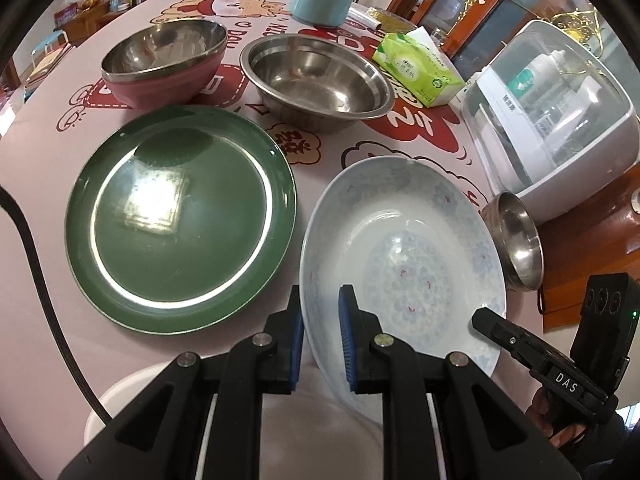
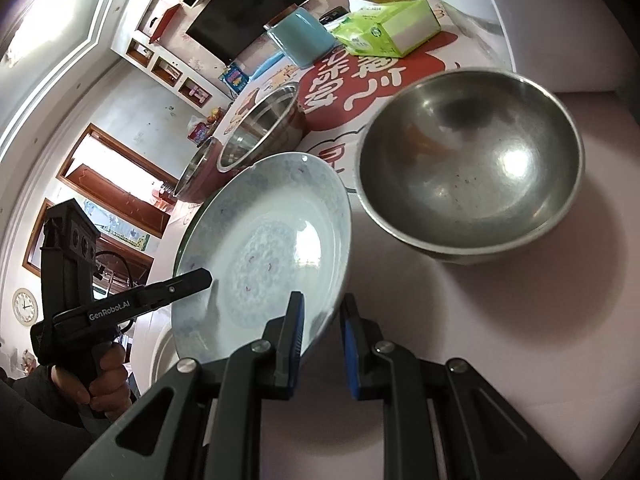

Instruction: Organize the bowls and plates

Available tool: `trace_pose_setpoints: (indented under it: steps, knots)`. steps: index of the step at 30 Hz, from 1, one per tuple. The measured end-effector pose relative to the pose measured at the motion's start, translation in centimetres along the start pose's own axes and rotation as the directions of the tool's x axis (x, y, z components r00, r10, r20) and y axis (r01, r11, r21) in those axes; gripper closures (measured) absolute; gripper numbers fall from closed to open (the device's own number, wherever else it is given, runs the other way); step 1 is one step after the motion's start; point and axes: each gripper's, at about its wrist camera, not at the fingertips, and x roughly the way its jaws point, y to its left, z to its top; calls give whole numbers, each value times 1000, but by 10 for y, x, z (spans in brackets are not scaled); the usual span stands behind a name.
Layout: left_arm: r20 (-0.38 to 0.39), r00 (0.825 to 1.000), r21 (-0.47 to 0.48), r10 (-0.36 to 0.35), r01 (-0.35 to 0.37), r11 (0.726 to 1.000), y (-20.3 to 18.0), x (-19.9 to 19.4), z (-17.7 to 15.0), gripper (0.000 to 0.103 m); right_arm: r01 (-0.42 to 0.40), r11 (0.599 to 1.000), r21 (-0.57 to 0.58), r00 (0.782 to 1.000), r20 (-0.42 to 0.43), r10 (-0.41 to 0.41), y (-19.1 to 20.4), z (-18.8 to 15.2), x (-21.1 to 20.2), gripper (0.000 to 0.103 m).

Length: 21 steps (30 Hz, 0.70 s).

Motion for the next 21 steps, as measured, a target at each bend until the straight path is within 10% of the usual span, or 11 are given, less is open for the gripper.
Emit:
trace_pose_setpoints:
  steps: [21]
  knots:
    - [120, 993, -29, -17, 21, 999, 7, -58, -34, 89, -22, 993, -120, 999, 42, 27, 38, -10, -27, 86]
